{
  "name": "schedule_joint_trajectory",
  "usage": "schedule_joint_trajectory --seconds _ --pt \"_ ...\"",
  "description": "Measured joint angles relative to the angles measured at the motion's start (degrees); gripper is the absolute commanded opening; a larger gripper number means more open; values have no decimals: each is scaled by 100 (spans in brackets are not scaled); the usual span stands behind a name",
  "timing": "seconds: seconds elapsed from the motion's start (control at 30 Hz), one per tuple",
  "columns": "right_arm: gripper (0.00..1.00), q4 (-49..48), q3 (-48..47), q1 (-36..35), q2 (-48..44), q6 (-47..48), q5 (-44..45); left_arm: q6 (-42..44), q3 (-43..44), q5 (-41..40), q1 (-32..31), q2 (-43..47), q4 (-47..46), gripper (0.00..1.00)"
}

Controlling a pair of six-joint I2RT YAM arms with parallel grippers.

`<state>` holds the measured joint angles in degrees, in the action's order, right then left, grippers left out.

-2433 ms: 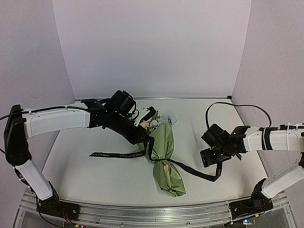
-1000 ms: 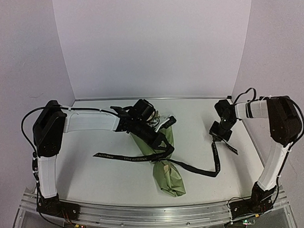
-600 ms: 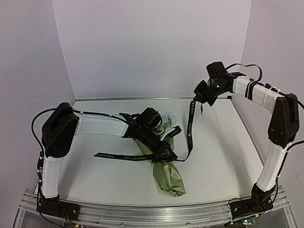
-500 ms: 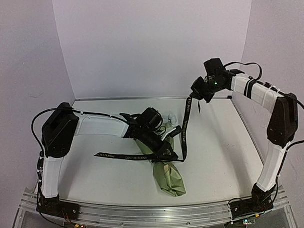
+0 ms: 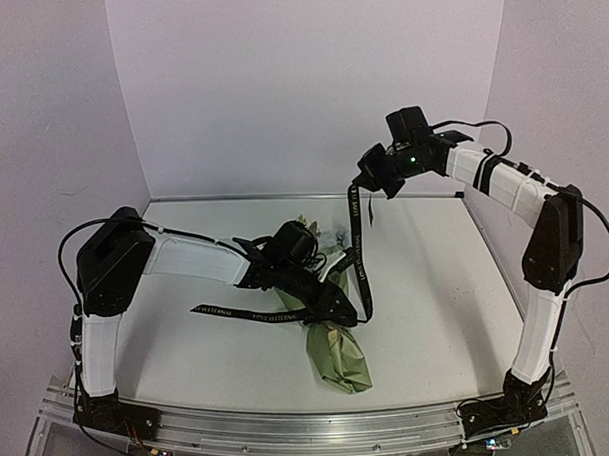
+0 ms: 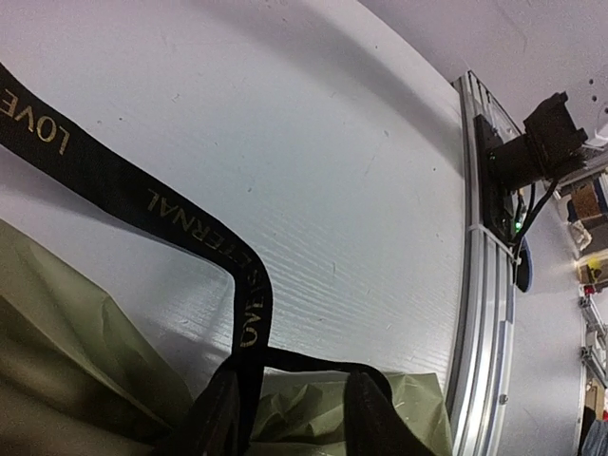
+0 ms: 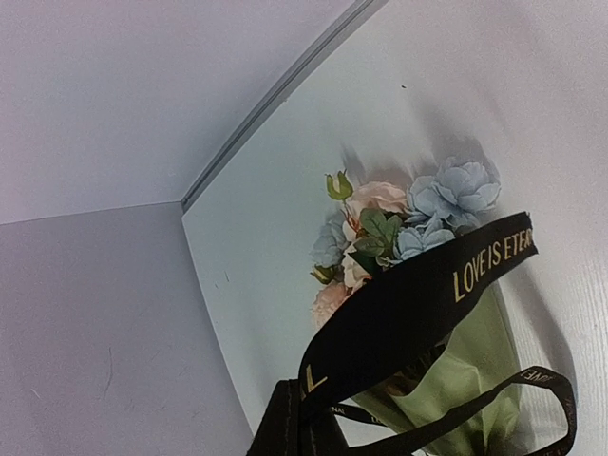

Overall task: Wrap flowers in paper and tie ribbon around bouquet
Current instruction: Cross the half-tied ribbon over the folded bouquet.

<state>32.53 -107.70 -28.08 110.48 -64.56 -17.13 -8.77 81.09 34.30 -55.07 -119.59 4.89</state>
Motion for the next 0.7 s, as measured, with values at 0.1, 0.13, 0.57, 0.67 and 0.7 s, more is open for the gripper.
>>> schedule_joint_trajectory --seconds 0.1,0.13,0.57,0.67,0.7 --pt "0 -15 0 -31 0 -37 -36 -97 -259 -45 3 281 -297 48" --pt "0 -26 0 -39 0 -44 -42 -132 -320 -50 10 387 -383 49" --pt "0 -169 2 -259 -1 -46 -195 -693 -1144 223 763 1393 -1608 40" --pt "0 -178 17 -288 -3 -26 -207 -732 -1131 363 843 1368 -1628 44" --pt "0 -201 53 -290 -18 -2 -207 -723 -1126 365 830 1364 -1590 46"
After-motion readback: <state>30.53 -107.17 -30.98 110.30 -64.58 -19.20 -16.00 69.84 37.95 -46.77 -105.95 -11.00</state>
